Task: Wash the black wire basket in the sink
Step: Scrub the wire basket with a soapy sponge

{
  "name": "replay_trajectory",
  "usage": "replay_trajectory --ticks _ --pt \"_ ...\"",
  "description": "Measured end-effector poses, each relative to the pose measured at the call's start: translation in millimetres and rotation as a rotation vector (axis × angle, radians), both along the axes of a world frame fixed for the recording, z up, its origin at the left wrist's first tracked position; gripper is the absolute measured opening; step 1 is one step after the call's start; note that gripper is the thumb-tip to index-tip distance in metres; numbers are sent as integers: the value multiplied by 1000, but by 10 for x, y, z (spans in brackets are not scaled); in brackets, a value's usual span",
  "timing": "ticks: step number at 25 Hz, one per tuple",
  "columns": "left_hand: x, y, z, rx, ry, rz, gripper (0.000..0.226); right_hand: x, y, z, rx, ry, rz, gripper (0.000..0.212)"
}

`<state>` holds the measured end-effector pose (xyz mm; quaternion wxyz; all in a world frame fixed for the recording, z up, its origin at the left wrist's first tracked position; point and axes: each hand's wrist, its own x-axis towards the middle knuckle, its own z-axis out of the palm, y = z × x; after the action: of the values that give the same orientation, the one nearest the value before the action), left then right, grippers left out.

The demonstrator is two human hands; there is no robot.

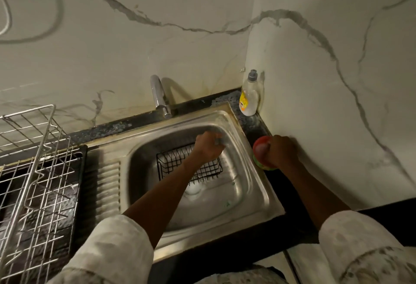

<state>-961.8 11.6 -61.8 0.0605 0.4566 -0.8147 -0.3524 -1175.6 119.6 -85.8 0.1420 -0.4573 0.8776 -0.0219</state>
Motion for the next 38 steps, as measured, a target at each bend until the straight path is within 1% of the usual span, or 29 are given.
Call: replay_trajectory --ticks 2,5,6,7,8,10,11,13,14,15,16,18,21,24,26,27,28,29,30,31,32,33,34,35,37,38 --pt "-70 53 -54 25 5 16 29 5 -19 -15 75 10 86 35" --pt "56 60 -94 32 -14 55 27 2 -77 -39 73 -42 105 30" --pt "158 32 -135 52 -14 90 25 -2 -78 -51 37 -41 98 28" --pt "287 8 -166 70 -14 136 23 -13 -78 -61 -50 -39 82 24" --pt "445 -7 -182 72 -11 191 21 3 -81 -54 -180 -72 50 19" --pt "753 -26 -231 68 0 308 20 131 -128 24 -438 -261 -39 13" --pt "902 -32 -268 70 7 386 17 253 -201 62 -493 -382 -59 16" --pt "1181 -61 -355 73 4 522 7 590 -417 44 -467 -635 -26 29" --pt "1303 -86 -412 67 -9 565 8 775 -527 -13 -430 -725 -20 35" --pt "1409 -115 -481 60 -26 597 10 970 -622 -83 -392 -781 -11 38" --pt "1508 -150 -532 61 -41 633 12 1162 -707 -178 -364 -800 3 39" --pt "1685 -267 -703 69 -78 691 13 1510 -878 -430 -342 -797 9 37" --pt "1842 -440 -1039 56 -112 700 13 1852 -1137 -955 -329 -813 -19 34" --pt "1878 -665 -1479 110 -124 728 22 2046 -1418 -1521 -313 -753 41 26" --pt "1885 -779 -1694 208 -105 717 24 2133 -1564 -1819 -289 -643 202 23" --pt "1891 -835 -1785 226 -107 670 22 2168 -1646 -1920 -279 -598 277 22" --pt "1903 -892 -1873 239 -105 629 21 2209 -1736 -2024 -270 -565 337 19" --pt "1926 -934 -1951 255 -98 605 20 2250 -1796 -2108 -262 -537 401 10" --pt "1934 -971 -1992 276 -96 601 18 2285 -1856 -2156 -266 -509 473 13" --pt "1934 -1004 -2035 299 -118 602 16 2323 -1914 -2222 -278 -476 536 31" --pt "1929 -1029 -2059 303 -162 590 13 2363 -1970 -2289 -291 -454 599 44" --pt "1932 -1056 -2077 301 -203 589 12 2402 -2034 -2306 -287 -451 645 48" --pt "1936 -1104 -2080 316 -246 589 11 2429 -2073 -2326 -277 -424 698 45" --pt "1937 -1138 -2050 374 -262 595 10 2451 -2072 -2353 -257 -364 766 37" --pt "1957 -1166 -2001 506 -254 587 11 2489 -2030 -2425 -240 -213 970 18" --pt "1968 -1167 -1965 527 -255 574 13 2488 -1988 -2472 -258 -225 1065 17"
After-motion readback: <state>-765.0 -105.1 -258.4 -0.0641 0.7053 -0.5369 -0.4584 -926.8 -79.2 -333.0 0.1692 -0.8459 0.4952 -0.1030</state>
